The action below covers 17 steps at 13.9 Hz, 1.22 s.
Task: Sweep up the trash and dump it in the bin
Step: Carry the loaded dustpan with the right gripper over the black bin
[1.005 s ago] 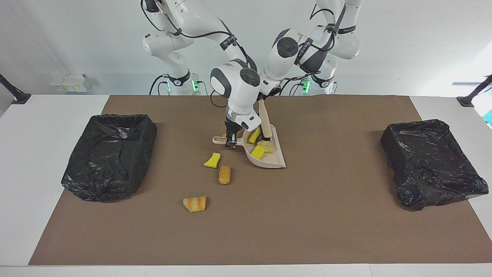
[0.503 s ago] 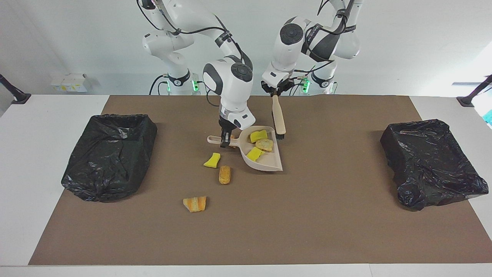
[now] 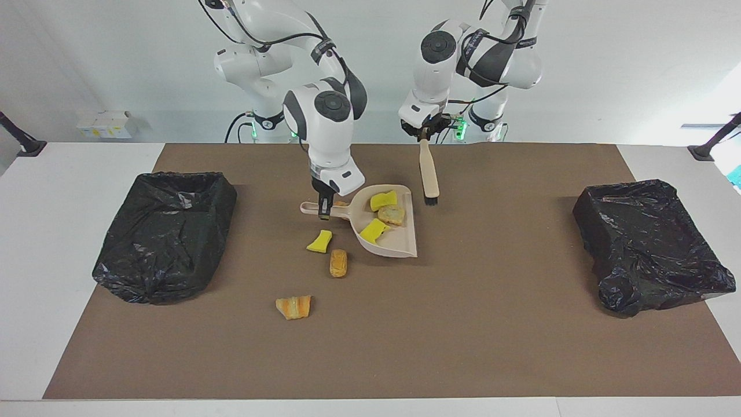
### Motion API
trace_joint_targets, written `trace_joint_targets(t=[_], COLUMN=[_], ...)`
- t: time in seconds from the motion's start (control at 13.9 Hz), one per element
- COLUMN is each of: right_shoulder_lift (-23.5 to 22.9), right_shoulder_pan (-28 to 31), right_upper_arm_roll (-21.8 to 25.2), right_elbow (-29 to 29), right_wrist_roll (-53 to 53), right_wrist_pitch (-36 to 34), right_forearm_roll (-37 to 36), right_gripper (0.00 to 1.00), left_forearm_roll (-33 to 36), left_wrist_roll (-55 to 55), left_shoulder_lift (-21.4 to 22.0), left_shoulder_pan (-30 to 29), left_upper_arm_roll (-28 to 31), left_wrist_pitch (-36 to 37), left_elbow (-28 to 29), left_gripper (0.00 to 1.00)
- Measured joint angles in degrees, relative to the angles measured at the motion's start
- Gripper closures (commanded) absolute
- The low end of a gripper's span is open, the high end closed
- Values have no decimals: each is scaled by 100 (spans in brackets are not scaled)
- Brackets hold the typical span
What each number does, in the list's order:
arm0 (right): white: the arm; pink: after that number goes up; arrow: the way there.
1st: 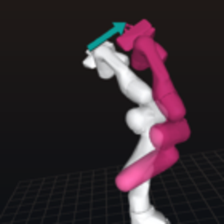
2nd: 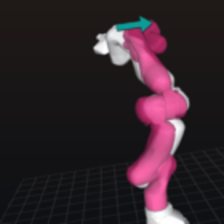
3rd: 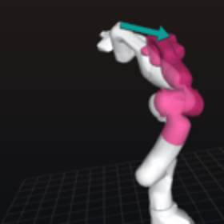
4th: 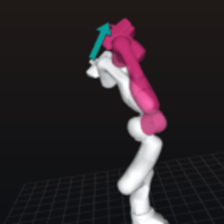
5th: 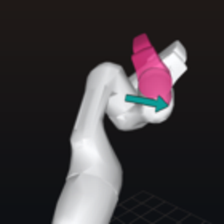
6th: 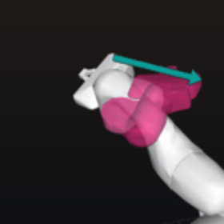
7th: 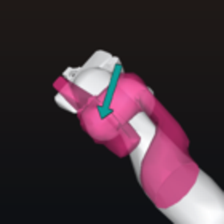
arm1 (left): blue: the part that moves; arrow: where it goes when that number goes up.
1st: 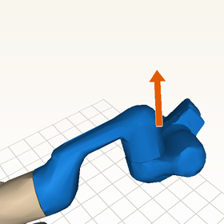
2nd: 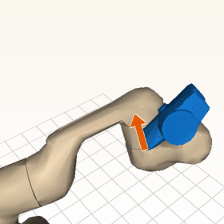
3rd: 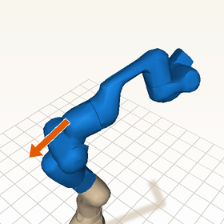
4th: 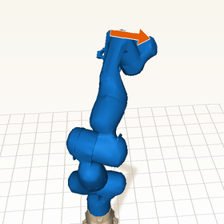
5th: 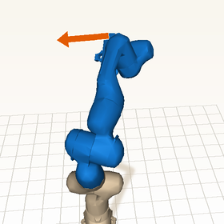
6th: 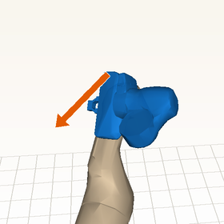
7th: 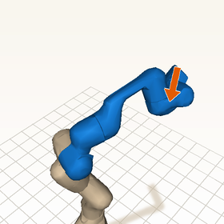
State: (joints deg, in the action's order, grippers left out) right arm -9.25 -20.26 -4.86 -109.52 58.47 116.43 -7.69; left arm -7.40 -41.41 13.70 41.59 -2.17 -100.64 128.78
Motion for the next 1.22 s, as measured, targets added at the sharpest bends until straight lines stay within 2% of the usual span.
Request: trace_joint_targets(t=[0.22, 0.43, 0.65, 0.93, 1.22], right_shoulder_lift=[145, 198, 312, 443, 457], right_shoulder_pan=[417, 656, 1042, 2074, 3104], right_upper_arm_roll=[9, 31, 59, 97, 157], right_elbow=[189, 635, 853, 869, 885], right_wrist_roll=[529, 723, 1003, 1998, 3058], right_wrist_pitch=[-430, -1021, -1326, -1479, -1479], right_forearm_roll=[41, 58, 58, 55, 41], right_gripper=[100, 100, 100, 100, 100], left_forearm_roll=[0, 0, 0, -9, -72], left_wrist_roll=[-126, -653, -1159, -1313, -1372], left_shoulder_lift=[165, 237, 277, 372, 451], left_shoulder_pan=[209, 717, 1188, 1428, 1494], left_upper_arm_roll=[-111, -171, -194, -202, -201], left_wrist_pitch=[-282, -837, -1329, -1986, -2132], left_elbow=[479, 955, 1372, 1889, 2013], left_gripper=[100, 100, 100, 100, 100])
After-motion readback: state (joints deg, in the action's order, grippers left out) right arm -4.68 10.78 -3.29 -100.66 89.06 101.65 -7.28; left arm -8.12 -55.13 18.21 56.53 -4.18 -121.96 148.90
